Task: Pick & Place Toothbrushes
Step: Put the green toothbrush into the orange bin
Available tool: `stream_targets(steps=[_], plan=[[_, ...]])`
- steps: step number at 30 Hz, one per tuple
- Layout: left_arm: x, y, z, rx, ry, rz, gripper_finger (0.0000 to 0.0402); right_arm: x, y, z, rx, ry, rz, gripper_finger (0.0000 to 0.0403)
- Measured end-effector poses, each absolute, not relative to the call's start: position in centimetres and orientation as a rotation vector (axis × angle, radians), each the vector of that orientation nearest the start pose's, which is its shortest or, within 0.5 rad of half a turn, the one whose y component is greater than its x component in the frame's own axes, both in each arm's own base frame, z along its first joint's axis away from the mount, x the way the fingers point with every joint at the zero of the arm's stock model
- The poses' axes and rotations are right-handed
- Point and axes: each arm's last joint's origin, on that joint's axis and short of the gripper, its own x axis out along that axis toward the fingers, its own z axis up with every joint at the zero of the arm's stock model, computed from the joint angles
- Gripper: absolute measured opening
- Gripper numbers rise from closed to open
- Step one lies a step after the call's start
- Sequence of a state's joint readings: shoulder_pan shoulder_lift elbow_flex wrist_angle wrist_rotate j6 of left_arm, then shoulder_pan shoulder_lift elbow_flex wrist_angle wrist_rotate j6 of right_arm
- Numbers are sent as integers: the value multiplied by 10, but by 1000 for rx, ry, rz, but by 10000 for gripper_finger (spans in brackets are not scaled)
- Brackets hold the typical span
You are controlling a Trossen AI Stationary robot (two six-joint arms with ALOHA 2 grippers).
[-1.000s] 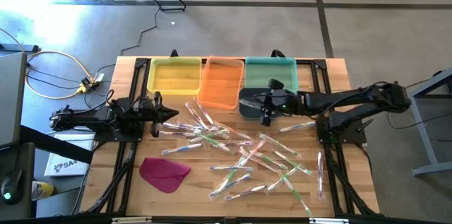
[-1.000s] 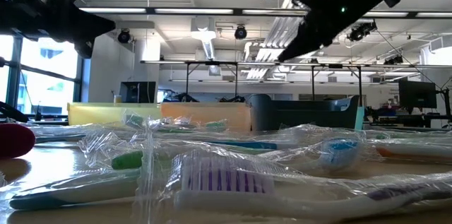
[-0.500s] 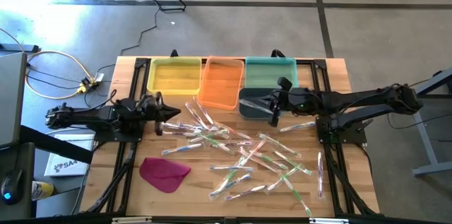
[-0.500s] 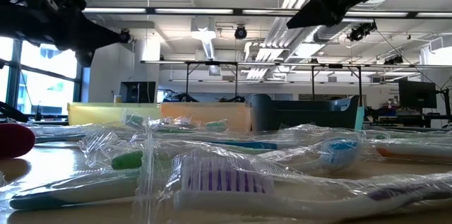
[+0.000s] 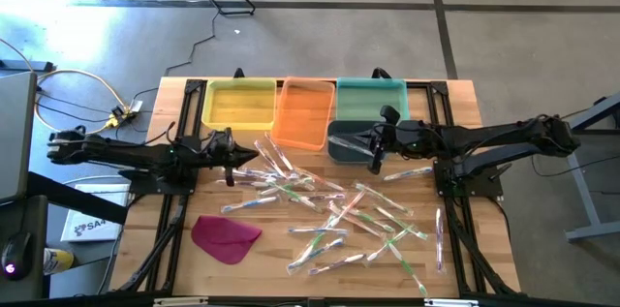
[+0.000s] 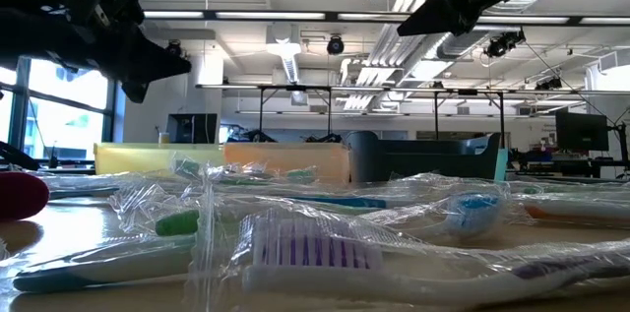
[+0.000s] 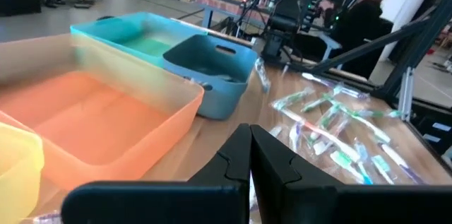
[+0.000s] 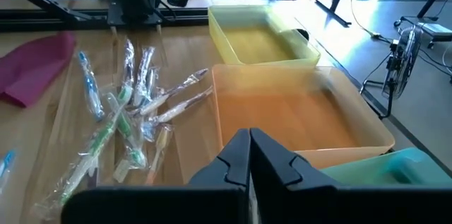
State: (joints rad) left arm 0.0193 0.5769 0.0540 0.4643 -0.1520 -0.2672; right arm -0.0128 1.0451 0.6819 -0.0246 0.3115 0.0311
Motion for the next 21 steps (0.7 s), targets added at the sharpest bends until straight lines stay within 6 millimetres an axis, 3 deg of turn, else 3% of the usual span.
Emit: stream_targets(steps=[8,21], plan=[[166,8,171,-256,125,190,0,226,-12,265,-29,380,-326,3],[245,9,189,-157,302,197,0,226,-12,265,-29,380,-326,3]])
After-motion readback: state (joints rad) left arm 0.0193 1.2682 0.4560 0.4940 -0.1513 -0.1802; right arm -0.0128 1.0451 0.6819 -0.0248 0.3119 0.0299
